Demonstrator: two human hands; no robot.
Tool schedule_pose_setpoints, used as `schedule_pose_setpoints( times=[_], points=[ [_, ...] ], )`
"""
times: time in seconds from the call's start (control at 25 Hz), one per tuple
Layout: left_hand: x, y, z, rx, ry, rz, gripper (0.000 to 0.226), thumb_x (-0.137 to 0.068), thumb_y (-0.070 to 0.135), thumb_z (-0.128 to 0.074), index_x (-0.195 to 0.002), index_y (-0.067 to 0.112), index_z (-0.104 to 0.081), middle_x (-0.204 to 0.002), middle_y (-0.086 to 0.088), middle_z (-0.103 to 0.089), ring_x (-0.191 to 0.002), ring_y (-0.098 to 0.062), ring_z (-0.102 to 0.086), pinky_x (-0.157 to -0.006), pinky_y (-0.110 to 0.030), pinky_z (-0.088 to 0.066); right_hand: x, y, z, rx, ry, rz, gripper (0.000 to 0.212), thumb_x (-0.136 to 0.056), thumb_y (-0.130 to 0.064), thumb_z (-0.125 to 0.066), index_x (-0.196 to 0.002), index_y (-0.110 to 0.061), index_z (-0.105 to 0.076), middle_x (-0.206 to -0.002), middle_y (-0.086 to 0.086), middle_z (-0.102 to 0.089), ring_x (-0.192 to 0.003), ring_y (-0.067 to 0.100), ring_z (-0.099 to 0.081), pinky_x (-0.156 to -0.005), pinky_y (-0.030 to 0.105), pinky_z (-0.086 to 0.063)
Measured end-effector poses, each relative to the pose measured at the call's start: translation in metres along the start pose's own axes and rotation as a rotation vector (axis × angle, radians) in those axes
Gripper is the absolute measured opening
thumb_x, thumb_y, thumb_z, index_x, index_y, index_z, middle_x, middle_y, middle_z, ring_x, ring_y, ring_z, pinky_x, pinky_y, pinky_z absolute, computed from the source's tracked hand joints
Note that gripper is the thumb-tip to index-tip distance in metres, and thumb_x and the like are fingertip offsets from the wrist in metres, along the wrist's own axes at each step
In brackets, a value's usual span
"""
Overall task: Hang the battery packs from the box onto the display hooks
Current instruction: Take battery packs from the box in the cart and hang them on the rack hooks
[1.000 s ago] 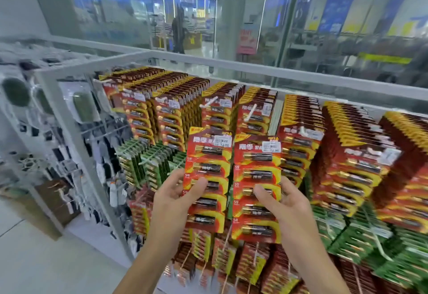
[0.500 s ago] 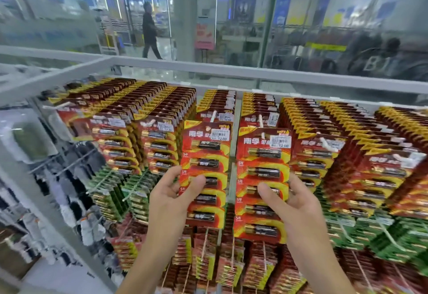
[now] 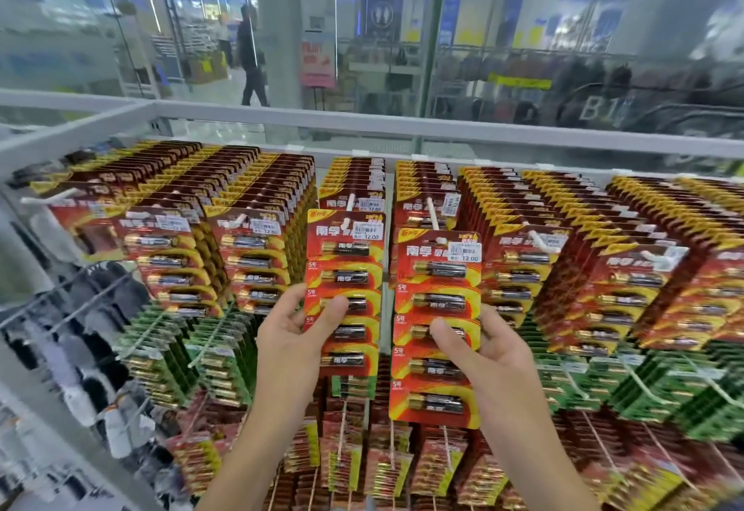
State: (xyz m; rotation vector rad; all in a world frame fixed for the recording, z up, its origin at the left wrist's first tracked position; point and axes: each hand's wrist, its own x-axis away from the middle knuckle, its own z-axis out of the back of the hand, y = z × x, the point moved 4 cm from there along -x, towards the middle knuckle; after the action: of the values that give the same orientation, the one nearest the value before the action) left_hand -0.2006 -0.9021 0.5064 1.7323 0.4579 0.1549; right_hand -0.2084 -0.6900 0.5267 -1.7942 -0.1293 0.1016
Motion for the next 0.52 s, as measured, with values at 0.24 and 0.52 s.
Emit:
schedule_pose_setpoints(
  times=[0.24,0.52],
  points=[
    [-0.023,0.002,-0.011,-0.007,0.003,0.004,0.026,-0.091,0.028,-0.071,-0.115,0.02,-0.067,-0.1,0.003,-0.081,-0.09,-0.019,-0.079,-0.07,-0.034,-0.065,-0.031,0.006,-0.006,-0.014,0.021,0.0,0.066,-0.079,-0.049,-0.084,-0.137,-0.028,-0.061,-0.131,-0.001,-0.071,-0.122,0.028,-0.068,-0.097,0.058,-0.056],
    [-0.053,-0.008,-0.022,-0.027,-0.019,0.014,0.025,-0.095,0.028,-0.07,-0.118,0.019,-0.066,-0.102,0.003,-0.081,-0.089,-0.016,-0.078,-0.064,-0.024,-0.061,-0.075,0.004,-0.014,0.047,0.06,0.067,0.031,-0.097,-0.03,-0.069,-0.127,-0.025,-0.067,-0.112,-0.003,-0.079,-0.101,0.02,-0.077,-0.085,0.047,-0.063]
  ],
)
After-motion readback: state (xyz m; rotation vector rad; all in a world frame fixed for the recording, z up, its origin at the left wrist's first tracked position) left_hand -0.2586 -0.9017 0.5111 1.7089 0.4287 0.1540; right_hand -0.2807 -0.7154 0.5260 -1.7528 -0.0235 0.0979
